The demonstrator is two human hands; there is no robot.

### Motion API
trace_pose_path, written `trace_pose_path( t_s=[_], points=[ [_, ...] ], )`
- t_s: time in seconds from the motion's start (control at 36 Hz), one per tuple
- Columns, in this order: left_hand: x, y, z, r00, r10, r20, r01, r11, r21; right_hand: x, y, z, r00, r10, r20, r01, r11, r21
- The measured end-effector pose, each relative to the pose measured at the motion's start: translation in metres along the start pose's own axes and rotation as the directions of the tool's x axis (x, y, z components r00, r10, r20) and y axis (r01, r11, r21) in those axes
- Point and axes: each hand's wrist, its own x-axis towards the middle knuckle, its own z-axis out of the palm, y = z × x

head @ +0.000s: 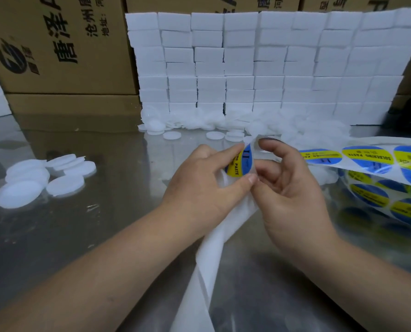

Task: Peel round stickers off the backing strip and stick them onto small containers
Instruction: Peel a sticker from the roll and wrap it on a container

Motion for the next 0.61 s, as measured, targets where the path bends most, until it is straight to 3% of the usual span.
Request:
trace_pose_path(
  t_s=[0.28, 0.61],
  points=[
    [0.0006, 0.0003, -0.0045, 0.995, 0.027, 0.094, -0.022, 0.998, -0.051, -0.0003, -0.0008, 0.0014, 0.997, -0.075, -0.007, 0.075, 0.997, -0.036],
    [0.0003, 0.0004, -0.0056, 0.977, -0.063, 0.205, 0.074, 0.996, -0.046, 0.0004, -0.0039, 0.0008, 0.994, -0.105, -0.014, 0.103, 0.991, -0.090]
  ],
)
